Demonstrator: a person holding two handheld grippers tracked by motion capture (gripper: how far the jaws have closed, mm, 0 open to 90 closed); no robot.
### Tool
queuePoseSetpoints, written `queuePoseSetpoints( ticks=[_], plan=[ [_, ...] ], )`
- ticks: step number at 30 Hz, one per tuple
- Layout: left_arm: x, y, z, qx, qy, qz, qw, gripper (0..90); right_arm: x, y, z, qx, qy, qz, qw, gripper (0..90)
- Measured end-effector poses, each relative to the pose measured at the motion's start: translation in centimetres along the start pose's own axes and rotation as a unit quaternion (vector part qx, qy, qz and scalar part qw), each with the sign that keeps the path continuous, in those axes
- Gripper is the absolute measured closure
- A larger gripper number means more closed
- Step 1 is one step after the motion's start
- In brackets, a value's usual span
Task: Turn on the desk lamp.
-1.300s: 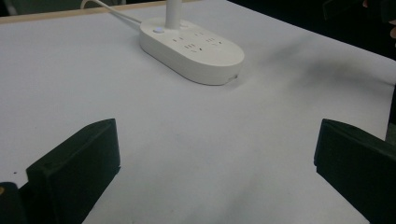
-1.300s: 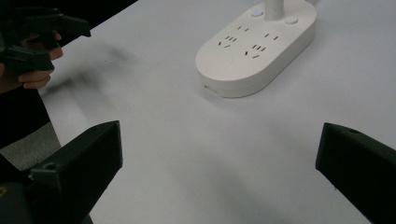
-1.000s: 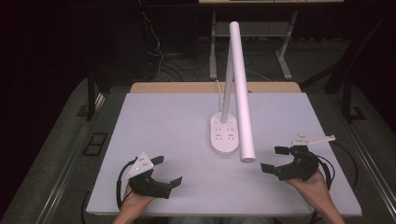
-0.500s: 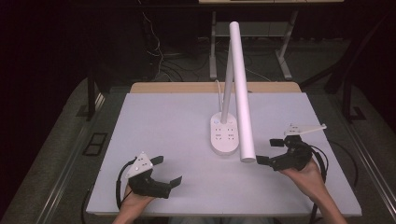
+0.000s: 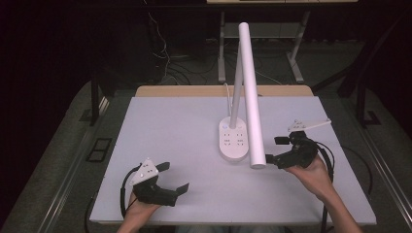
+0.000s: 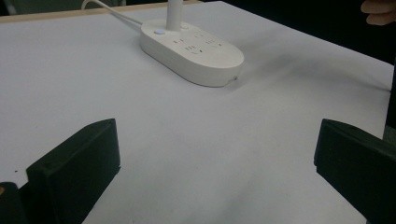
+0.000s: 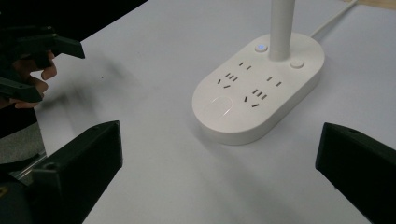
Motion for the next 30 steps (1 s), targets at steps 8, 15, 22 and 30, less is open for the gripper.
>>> queuePoseSetpoints(
  ticks=[8,15,22,30],
  plan=[
    [0.0,0.0,0.0,0.000,-0.002,0.001,1.0000,0.0,1.3,0.4,0.8,0.001,0.003,0.003,1.0000,0.2],
    [0.0,0.0,0.0,0.000,-0.001,0.000,1.0000,0.0,2.6,1.0,1.4,-0.002,0.003,0.003,1.0000,0.2],
    [0.0,0.0,0.0,-0.001,0.000,0.001,1.0000,0.0,3.6,1.6,2.3,0.002,0.008,0.006,1.0000,3.8],
    [0.0,-0.1,-0.1,-0.001,0.000,0.003,1.0000,0.0,4.3,2.7,3.7,-0.002,-0.003,0.013,0.9999,3.8]
  ],
)
Point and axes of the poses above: each handheld gripper's, and its own axes: z roughly forward along the jaws, x roughly out of its top, y roughly to its right, the point moved 6 cm from there along z, roughly forward along the jaws, and after that the axes turned 3 degrees about y, right-handed, at the moved point
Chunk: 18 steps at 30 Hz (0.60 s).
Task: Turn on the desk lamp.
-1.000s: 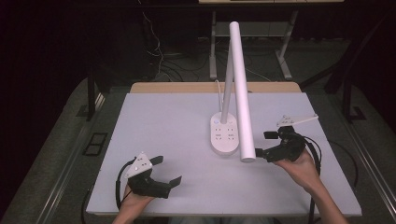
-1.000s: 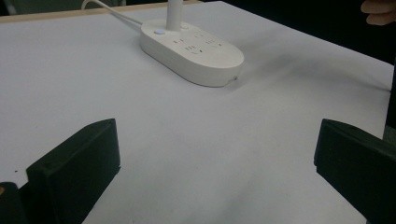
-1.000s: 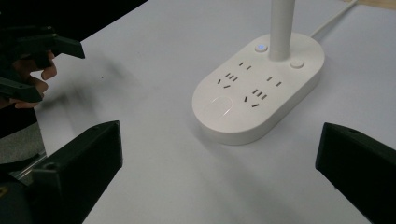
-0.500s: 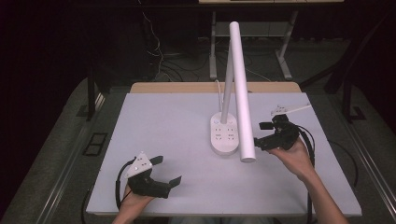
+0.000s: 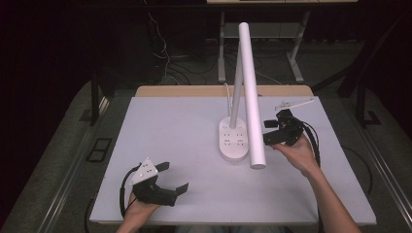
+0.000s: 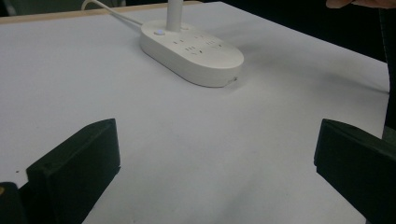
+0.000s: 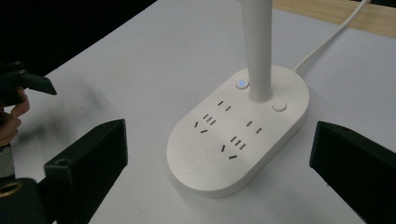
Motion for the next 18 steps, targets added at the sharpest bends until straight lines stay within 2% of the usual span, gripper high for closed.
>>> queuePoseSetpoints(
  ticks=[18],
  plan=[
    [0.0,0.0,0.0,-0.001,0.000,-0.001,1.0000,0.0,1.7,2.1,2.1,-0.007,0.003,0.025,0.9997,3.8]
  ],
)
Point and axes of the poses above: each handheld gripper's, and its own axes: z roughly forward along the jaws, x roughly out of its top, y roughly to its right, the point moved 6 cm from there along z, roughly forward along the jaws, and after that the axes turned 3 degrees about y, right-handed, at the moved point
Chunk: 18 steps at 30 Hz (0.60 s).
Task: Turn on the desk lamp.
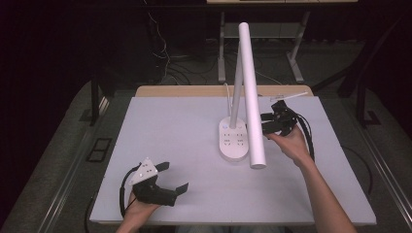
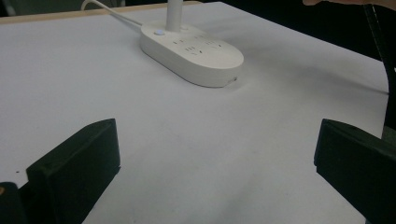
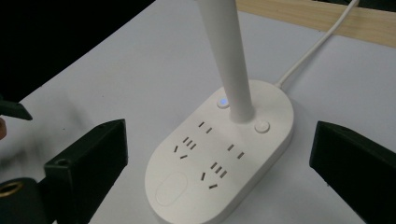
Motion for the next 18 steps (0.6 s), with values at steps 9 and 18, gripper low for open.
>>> queuePoseSetpoints(
  ticks=[9,18],
  plan=[
    [0.0,0.0,0.0,-0.001,0.001,-0.001,1.0000,0.0,0.8,1.8,0.7,-0.018,0.010,0.019,0.9996,14.9],
    [0.0,0.0,0.0,-0.001,0.001,-0.001,1.0000,0.0,0.4,3.4,1.6,-0.018,0.008,0.042,0.9989,30.5]
  ],
)
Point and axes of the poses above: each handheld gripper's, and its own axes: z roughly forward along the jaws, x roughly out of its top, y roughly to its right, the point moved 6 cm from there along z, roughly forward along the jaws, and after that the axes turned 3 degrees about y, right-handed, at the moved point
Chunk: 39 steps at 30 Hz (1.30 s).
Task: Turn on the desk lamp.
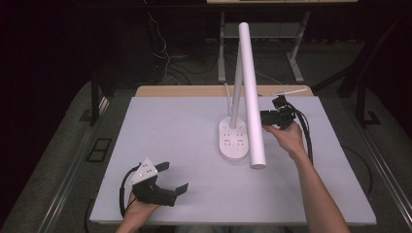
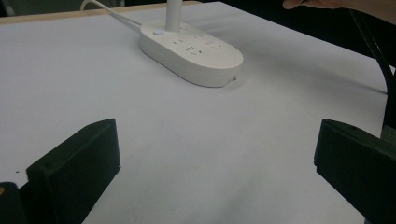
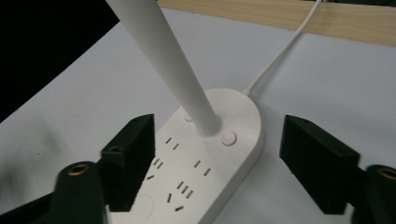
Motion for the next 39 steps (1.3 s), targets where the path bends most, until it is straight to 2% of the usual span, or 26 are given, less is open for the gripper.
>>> queuePoseSetpoints(
  ticks=[5,17,24,30,39],
  plan=[
    [0.0,0.0,0.0,-0.001,-0.001,0.001,1.0000,0.0,-0.1,0.4,0.7,0.002,0.000,0.008,1.0000,37.9],
    [0.0,0.0,0.0,-0.002,-0.001,0.001,1.0000,0.0,-0.6,1.2,2.7,0.013,0.001,0.032,0.9994,48.8],
    [0.0,0.0,0.0,-0.003,-0.001,0.001,1.0000,0.0,-1.0,1.5,3.7,0.013,-0.001,0.036,0.9993,55.7],
    [0.0,0.0,0.0,-0.004,-0.001,0.001,1.0000,0.0,-1.3,1.6,4.7,0.019,-0.002,0.029,0.9994,62.8],
    [0.0,0.0,-0.1,-0.005,0.000,-0.001,1.0000,0.0,-1.7,1.8,5.6,0.024,-0.008,0.043,0.9988,79.6]
  ],
)
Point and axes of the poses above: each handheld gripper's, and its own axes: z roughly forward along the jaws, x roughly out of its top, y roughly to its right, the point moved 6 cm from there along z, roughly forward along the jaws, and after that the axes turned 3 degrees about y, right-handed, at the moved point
